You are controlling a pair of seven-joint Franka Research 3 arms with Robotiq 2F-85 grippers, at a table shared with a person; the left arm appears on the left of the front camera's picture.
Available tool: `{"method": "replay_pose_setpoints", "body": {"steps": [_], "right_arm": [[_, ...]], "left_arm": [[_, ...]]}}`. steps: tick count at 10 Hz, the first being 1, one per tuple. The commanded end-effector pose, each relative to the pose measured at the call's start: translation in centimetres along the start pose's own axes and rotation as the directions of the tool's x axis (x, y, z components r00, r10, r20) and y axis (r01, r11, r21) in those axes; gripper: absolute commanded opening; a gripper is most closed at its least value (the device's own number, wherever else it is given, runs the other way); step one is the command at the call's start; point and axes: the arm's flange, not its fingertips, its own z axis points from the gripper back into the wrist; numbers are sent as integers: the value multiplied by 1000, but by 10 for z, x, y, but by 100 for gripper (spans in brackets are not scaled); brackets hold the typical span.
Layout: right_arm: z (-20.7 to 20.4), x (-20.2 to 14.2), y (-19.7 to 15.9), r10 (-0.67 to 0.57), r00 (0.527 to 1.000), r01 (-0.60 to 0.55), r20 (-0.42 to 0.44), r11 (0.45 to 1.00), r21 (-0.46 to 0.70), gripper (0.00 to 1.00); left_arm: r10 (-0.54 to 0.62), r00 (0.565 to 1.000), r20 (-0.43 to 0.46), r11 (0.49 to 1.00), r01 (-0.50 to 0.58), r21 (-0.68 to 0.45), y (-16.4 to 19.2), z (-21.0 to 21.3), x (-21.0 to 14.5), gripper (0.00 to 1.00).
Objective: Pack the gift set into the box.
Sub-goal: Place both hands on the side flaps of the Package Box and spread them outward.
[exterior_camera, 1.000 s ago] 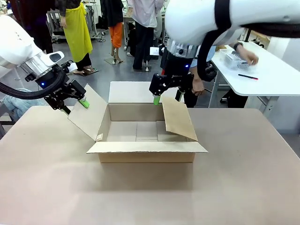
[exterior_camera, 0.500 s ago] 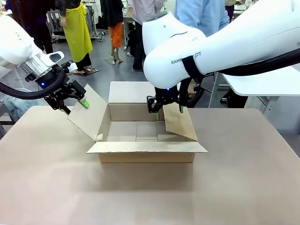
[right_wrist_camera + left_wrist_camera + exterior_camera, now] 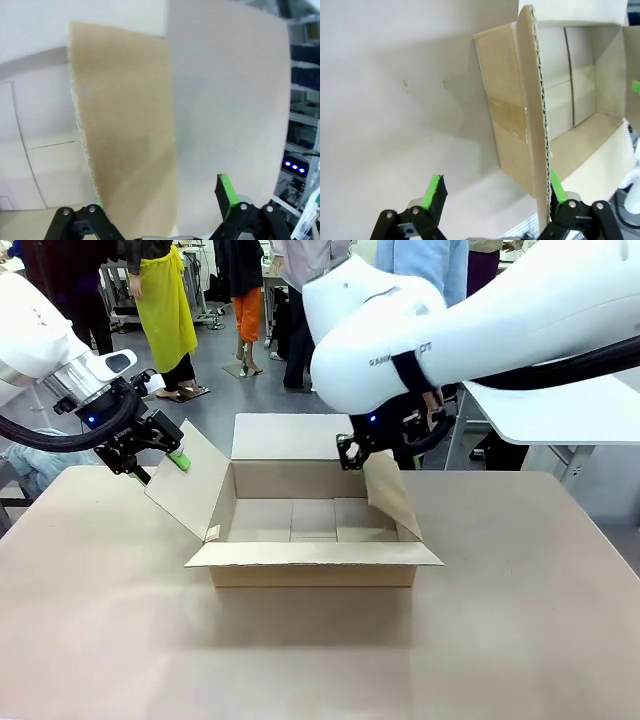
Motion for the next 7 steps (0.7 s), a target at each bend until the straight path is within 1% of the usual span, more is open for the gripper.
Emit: {"method": "replay_pose_setpoints", "body": {"steps": [1, 3, 5, 6, 7], "right_arm": [[5, -11, -40, -70, 997, 69, 15, 997, 30, 100], [-9, -10, -87, -87, 995, 92, -42, 986, 141, 100], [-45, -9, -123, -88, 992, 110, -94, 960, 257, 100], [-62, -12, -142, -120, 987, 147, -105, 940, 308, 100], [-81, -18, -161, -130, 986, 163, -107, 898, 409, 100]], "left_arm": [[7, 1000, -1, 1000, -7, 15, -1, 1, -3, 100], [7, 1000, -1, 1000, -7, 15, -1, 1, -3, 100], [7, 1000, -1, 1000, -7, 15, -1, 1, -3, 100], [7, 1000, -1, 1000, -7, 15, -1, 1, -3, 100], [7, 1000, -1, 1000, -7, 15, -1, 1, -3, 100]]}}
